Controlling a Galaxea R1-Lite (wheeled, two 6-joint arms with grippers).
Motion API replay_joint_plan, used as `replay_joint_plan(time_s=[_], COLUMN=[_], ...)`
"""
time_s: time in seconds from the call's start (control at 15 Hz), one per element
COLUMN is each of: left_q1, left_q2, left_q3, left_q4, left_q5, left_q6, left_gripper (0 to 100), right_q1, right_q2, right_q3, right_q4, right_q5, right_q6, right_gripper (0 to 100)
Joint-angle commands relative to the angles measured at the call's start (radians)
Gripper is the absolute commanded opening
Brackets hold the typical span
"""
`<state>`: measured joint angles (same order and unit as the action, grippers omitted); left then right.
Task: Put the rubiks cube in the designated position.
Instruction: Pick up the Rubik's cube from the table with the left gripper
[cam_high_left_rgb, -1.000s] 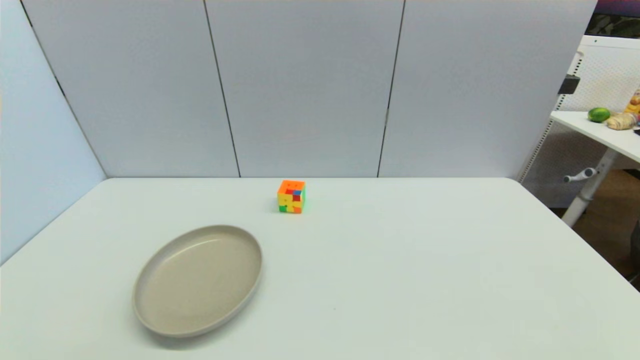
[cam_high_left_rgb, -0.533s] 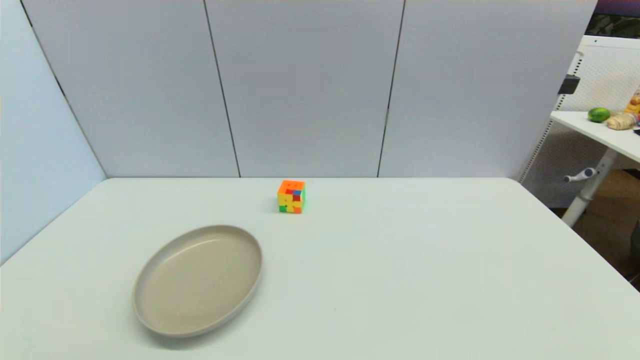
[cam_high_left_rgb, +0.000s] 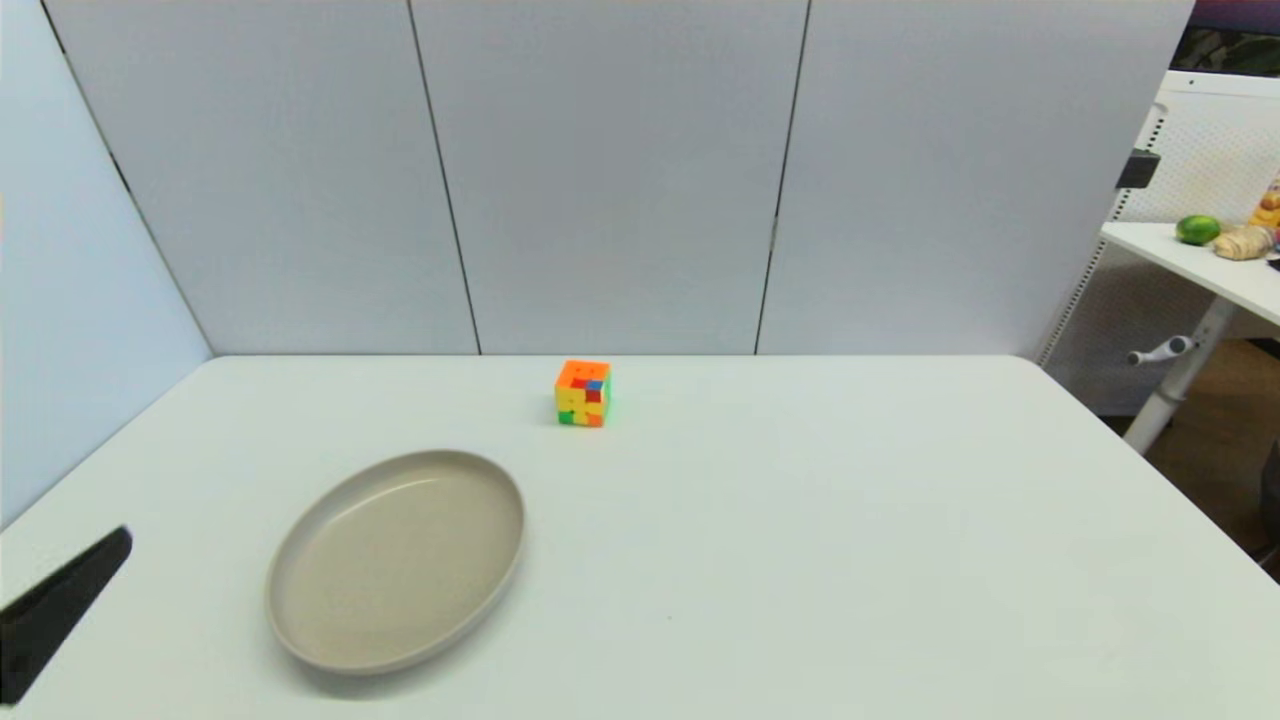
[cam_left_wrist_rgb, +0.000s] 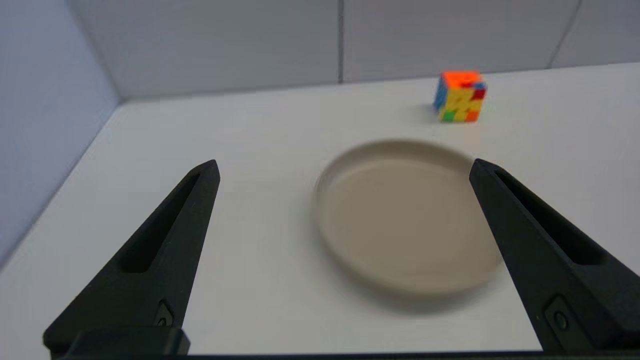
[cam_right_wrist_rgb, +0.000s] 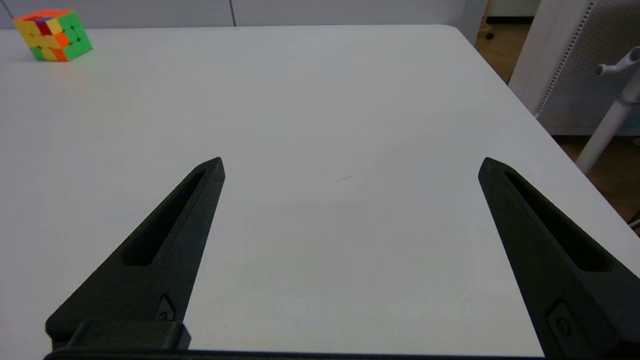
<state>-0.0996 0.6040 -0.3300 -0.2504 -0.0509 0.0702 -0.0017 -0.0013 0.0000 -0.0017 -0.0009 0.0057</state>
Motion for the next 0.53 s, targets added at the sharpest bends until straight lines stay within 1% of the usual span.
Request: replay_joint_plan(time_s=[0.07,0.27,0.4,0.53], left_q1=[-0.149,-0.150,-0.157,-0.196], left_q2=[0.632,0.862,1.017,1.126], left_q3=[-0.439,-0.621,-0.776,-0.903], left_q4=[-0.081,0.008,0.108,0.184], left_q5=[-0.185,-0.293,-0.356,-0.359], left_q6=[0.117,0.204,0.250,0.246], left_gripper=[100,100,100,100], right_q1=[0.000,0.000,0.000,0.000], right_q2=[0.001,0.001,0.001,0.001], right_q3=[0.000,0.000,0.000,0.000], right_q4=[0.000,0.000,0.000,0.000], right_q5=[0.001,-0.001,-0.001,-0.001], right_q6=[0.000,0.000,0.000,0.000], right_gripper=[100,100,100,100])
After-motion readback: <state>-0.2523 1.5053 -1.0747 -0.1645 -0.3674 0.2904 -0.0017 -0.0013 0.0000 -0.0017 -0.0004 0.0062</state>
